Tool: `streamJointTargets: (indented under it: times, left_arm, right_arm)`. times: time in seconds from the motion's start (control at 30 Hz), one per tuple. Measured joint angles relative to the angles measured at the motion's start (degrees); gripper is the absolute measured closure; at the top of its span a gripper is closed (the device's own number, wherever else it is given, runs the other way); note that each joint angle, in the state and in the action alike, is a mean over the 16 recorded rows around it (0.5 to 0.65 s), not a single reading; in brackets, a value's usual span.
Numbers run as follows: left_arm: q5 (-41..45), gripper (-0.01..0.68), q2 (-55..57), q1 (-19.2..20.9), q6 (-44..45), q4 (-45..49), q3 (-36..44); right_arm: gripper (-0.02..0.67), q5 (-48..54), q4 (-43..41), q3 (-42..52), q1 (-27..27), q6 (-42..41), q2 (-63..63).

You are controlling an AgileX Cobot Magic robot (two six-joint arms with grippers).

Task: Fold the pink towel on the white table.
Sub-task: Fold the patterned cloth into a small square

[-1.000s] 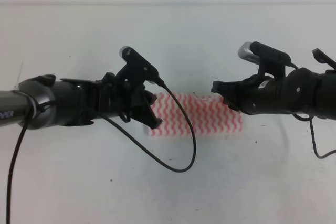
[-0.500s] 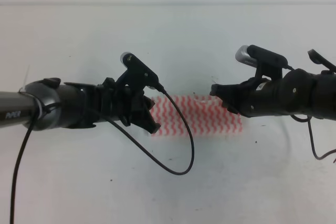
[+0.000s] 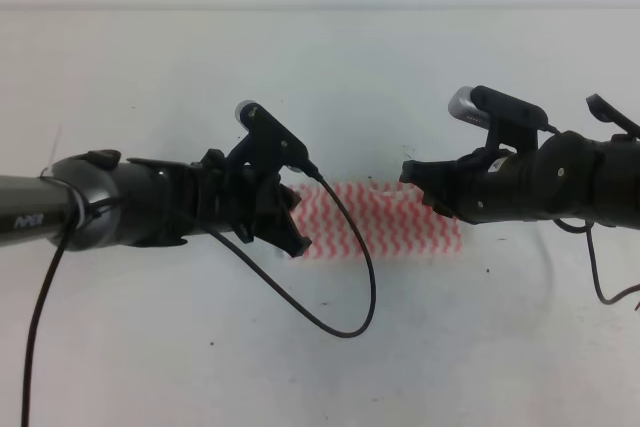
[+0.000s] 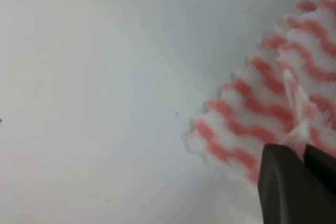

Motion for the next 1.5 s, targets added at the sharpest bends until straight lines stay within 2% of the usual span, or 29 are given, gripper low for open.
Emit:
streamJointTargets:
  times: [1.5]
  left_arm:
    - [-0.6,0.676,0.0,-0.1,0.1,0.0,0.0]
  right_arm:
    - [0.666,-1.4,-0.6,0.0,0.0,0.0,0.0]
